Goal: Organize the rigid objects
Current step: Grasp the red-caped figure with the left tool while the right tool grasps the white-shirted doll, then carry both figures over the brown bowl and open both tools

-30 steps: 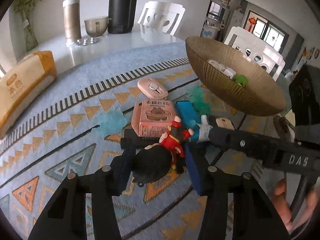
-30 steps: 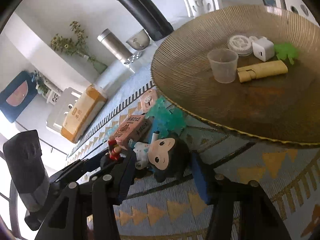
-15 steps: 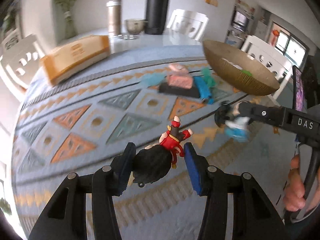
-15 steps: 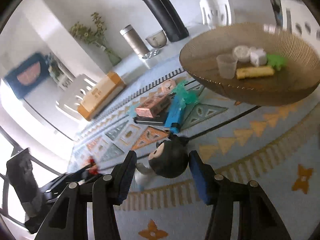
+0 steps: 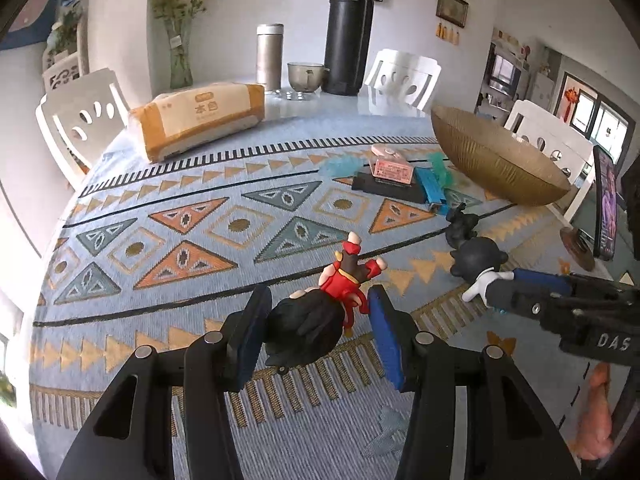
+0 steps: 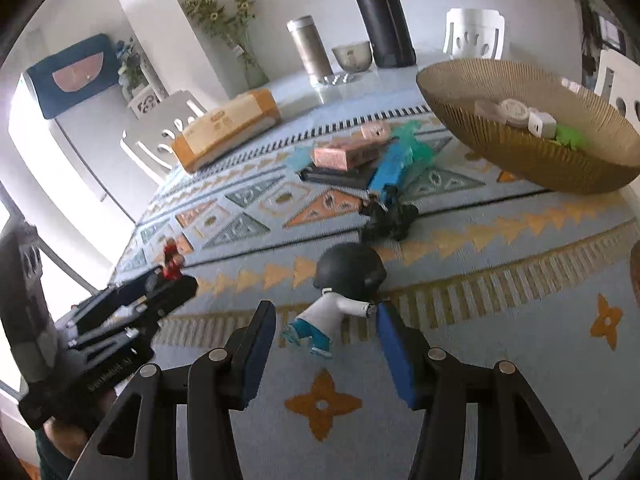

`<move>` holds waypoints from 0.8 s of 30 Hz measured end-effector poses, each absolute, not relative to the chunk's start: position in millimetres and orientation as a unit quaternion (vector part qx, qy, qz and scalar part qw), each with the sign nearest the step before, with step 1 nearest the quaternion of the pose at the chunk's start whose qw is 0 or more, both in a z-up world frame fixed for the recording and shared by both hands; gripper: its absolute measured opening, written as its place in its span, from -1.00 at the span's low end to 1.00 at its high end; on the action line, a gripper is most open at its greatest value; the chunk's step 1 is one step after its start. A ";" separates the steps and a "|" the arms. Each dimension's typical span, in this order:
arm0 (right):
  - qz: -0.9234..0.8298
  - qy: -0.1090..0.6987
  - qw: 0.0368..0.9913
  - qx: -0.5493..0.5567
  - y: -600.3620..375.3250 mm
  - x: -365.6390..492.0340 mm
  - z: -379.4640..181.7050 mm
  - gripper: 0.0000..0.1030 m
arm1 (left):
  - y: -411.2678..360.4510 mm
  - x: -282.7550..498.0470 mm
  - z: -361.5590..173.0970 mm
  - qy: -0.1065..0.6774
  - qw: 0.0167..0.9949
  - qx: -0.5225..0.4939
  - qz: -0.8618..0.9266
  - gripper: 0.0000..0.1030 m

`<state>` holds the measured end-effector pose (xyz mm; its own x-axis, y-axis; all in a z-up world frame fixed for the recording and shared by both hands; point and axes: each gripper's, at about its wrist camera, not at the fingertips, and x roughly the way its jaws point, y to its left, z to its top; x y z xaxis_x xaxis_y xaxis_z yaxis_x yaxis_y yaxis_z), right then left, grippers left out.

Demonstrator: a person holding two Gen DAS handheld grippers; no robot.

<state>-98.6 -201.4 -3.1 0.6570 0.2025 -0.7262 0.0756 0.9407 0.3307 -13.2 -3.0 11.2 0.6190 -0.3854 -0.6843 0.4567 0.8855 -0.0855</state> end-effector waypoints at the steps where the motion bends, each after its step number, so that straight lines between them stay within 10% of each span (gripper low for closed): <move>1: 0.042 0.419 0.891 0.173 -204.8 -99.2 -6.8 0.01 | -2.9 -13.0 10.9 0.369 0.898 0.049 -0.234 -0.08; 5: 0.068 0.441 0.875 0.186 -216.6 -101.3 -16.2 0.08 | -2.2 -13.7 9.3 0.374 0.895 0.049 -0.239 -0.08; 10: 0.085 0.455 0.870 0.169 -223.3 -107.1 -13.0 0.62 | -3.7 -15.4 9.1 0.373 0.894 0.053 -0.244 -0.08; 22: 0.019 0.453 0.878 0.151 -193.4 -70.8 -15.1 0.67 | -6.0 -17.2 9.2 0.371 0.894 0.059 -0.245 -0.08; 24: 0.000 0.440 0.885 0.154 -194.6 -69.7 -15.4 0.33 | -6.0 -17.2 9.1 0.371 0.894 0.059 -0.245 -0.08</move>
<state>-69.7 -194.6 -15.4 0.6132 0.1346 -0.7784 0.1361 0.9526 0.2719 -17.2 -6.0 9.1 0.6045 -0.3942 -0.6923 0.4821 0.8728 -0.0760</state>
